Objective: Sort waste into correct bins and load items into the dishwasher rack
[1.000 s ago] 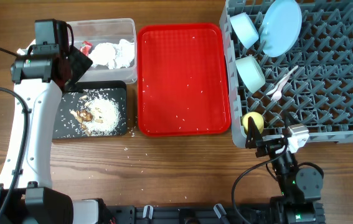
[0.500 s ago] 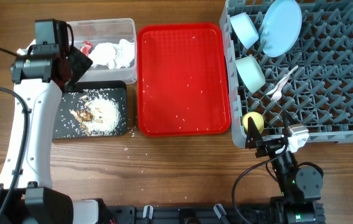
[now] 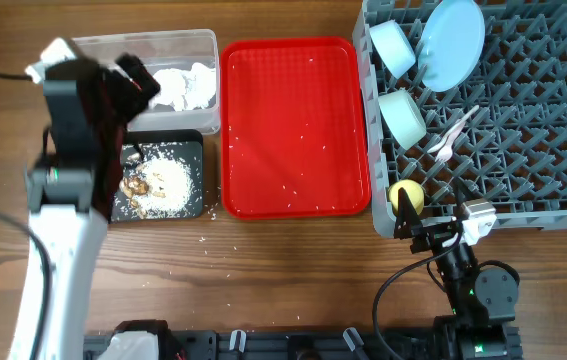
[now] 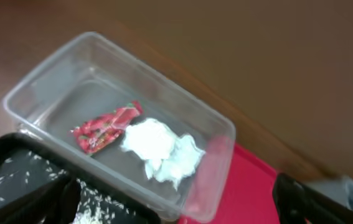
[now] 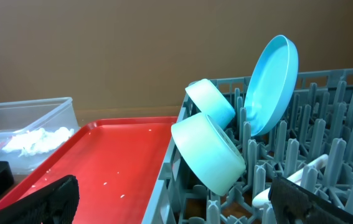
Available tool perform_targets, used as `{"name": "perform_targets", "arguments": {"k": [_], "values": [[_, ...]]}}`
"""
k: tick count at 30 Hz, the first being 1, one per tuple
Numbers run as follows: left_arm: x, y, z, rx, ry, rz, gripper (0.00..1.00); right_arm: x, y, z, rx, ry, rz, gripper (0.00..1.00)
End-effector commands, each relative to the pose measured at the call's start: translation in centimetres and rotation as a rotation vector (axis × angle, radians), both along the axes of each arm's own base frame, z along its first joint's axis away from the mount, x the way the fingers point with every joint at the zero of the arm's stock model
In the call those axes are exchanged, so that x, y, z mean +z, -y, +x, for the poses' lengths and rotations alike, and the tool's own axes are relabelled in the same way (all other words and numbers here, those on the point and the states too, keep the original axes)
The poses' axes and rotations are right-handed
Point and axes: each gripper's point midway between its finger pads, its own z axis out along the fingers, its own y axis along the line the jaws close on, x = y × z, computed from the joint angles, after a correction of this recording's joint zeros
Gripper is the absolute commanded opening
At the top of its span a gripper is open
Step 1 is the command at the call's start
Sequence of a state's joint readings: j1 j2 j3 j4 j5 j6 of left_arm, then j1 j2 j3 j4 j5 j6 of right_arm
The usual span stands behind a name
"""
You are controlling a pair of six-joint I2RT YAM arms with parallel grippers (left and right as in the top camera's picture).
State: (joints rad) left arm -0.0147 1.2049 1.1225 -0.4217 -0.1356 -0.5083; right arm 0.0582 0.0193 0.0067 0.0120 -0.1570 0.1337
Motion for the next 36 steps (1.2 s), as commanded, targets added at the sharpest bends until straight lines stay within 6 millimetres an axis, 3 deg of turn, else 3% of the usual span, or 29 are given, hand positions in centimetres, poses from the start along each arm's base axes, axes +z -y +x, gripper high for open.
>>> {"name": "perform_targets", "arguments": {"k": [1, 5, 12, 24, 36], "values": [[-1.6, 4.0, -3.6, -0.338, 0.116, 0.169, 1.0, 0.1, -0.4, -0.1, 0.021, 0.002, 0.016, 1.0], [-4.4, 4.1, -8.6, -0.344, 0.255, 0.209, 1.0, 0.1, -0.4, -0.1, 0.021, 0.002, 0.016, 1.0], [-10.0, 3.5, -12.9, -0.298, 0.408, 0.243, 1.0, 0.1, -0.4, -0.1, 0.021, 0.002, 0.016, 1.0], [-12.5, 3.2, -14.4, -0.288, 0.393, 0.244, 1.0, 0.1, -0.4, -0.1, 0.021, 0.002, 0.016, 1.0], [-12.4, 3.3, -14.5, -0.288, 0.398, 0.244, 1.0, 0.1, -0.4, -0.1, 0.021, 0.002, 0.016, 1.0]]}}
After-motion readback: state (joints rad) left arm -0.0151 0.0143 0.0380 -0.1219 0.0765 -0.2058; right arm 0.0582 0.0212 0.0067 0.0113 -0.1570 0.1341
